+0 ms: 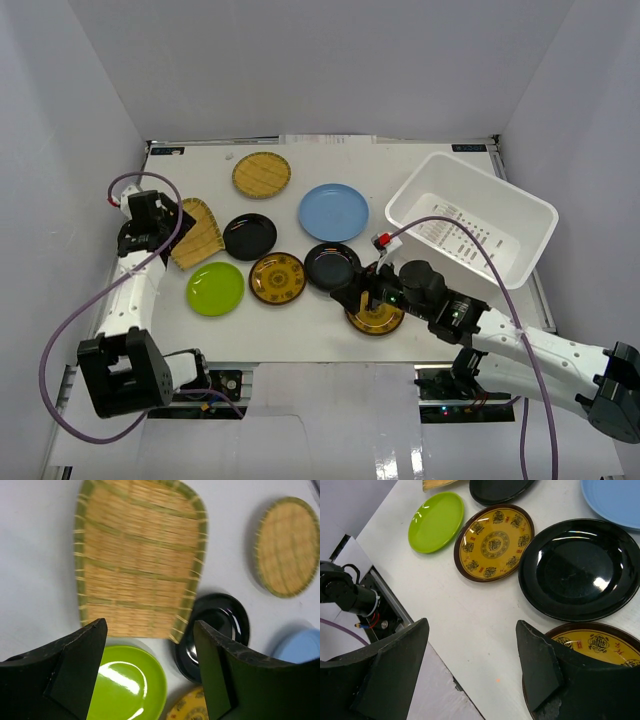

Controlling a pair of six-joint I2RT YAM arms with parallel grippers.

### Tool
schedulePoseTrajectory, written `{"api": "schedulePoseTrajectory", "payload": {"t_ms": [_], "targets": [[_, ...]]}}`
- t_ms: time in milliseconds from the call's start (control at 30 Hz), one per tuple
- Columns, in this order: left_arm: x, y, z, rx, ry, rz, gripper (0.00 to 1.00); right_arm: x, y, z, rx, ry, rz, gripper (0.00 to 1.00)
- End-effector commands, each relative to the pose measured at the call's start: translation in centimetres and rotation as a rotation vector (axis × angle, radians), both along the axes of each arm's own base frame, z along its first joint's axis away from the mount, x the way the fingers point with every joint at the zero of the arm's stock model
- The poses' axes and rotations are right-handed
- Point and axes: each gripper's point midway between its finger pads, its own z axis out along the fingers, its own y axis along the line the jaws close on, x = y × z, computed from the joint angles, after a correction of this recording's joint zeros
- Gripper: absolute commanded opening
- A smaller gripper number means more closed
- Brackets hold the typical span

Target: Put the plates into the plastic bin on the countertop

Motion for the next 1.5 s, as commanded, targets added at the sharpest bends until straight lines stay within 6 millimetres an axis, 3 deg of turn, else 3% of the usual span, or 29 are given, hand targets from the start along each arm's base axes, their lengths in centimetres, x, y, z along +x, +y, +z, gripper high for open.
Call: {"api": "schedulePoseTrajectory", "payload": {"t_ms": [0, 233, 367, 500, 600, 667, 833, 867, 933, 1067, 1167, 1267, 1300, 1333, 1400, 1433, 1467], "targets": [[-0.7, 3.5, -2.5, -0.045, 0.059, 0.132, 0.8, -0.7, 0.5, 1.8, 0.061, -0.053, 0.058, 0.77], [-2.6, 7.3, -7.0, 0.031, 0.188, 0.199, 0.83, -1.4, -0.5, 0.9, 0.052, -0.067, 0.067, 0.77], [-1.9, 7.7, -9.9, -0.016, 0.256, 0.145, 0.84, -2.1, -0.2, 0.3, 0.048, -0.062, 0.115, 0.77], [0.2, 6.4, -11.1, -0.134, 0.191, 0.013, 0.82, -2.7, -0.1, -0.5, 0.042, -0.053, 0.151, 0.77], [1.2, 6.2, -11.9, -0.174, 0.186, -0.023, 0.71, -3.2, 0.3, -1.2, 0.053, -0.036, 0.179, 0.77], [1.5, 6.6, -12.2, -0.184, 0.185, -0.014, 0.53, -3.5, 0.5, -2.0, 0.046, -0.015, 0.195, 0.76], [1.1, 8.4, -13.0, -0.213, 0.189, 0.056, 0.19, -3.7, 1.1, -2.6, 0.045, 0.007, 0.22, 0.76], [1.2, 8.7, -13.0, -0.224, 0.185, 0.062, 0.02, -3.7, 1.2, -2.5, 0.045, 0.007, 0.222, 0.75], [1.2, 9.1, -12.8, -0.251, 0.172, 0.08, 0.0, -3.5, 1.5, -2.3, 0.043, 0.006, 0.224, 0.76], [1.5, 9.4, -10.2, -0.265, 0.082, 0.155, 0.0, -2.9, 2.4, -1.1, 0.054, -0.013, 0.225, 0.75], [2.0, 8.4, -6.1, -0.3, -0.06, 0.155, 0.0, -2.5, 3.7, 0.3, 0.06, -0.016, 0.245, 0.78], [2.4, 6.8, -0.8, -0.287, -0.185, 0.095, 0.0, -2.0, 5.1, 2.4, 0.095, -0.02, 0.259, 0.88], [2.6, 5.8, 0.6, -0.291, -0.217, 0.065, 0.0, -1.7, 5.4, 2.7, 0.101, -0.018, 0.25, 0.92], [2.9, 3.5, 2.9, -0.284, -0.278, -0.007, 0.0, -1.2, 5.9, 4.4, 0.129, -0.03, 0.238, 0.98], [2.6, 0.5, 4.9, -0.297, -0.332, -0.103, 0.0, -0.5, 6.4, 5.1, 0.129, -0.024, 0.213, 0.98], [1.9, -1.7, 6.6, -0.286, -0.376, -0.171, 0.0, -0.2, 6.7, 5.9, 0.14, -0.027, 0.204, 0.95], [1.4, -2.7, 7.4, -0.278, -0.397, -0.204, 0.0, 0.2, 7.1, 7.5, 0.165, -0.032, 0.193, 0.95]]}}
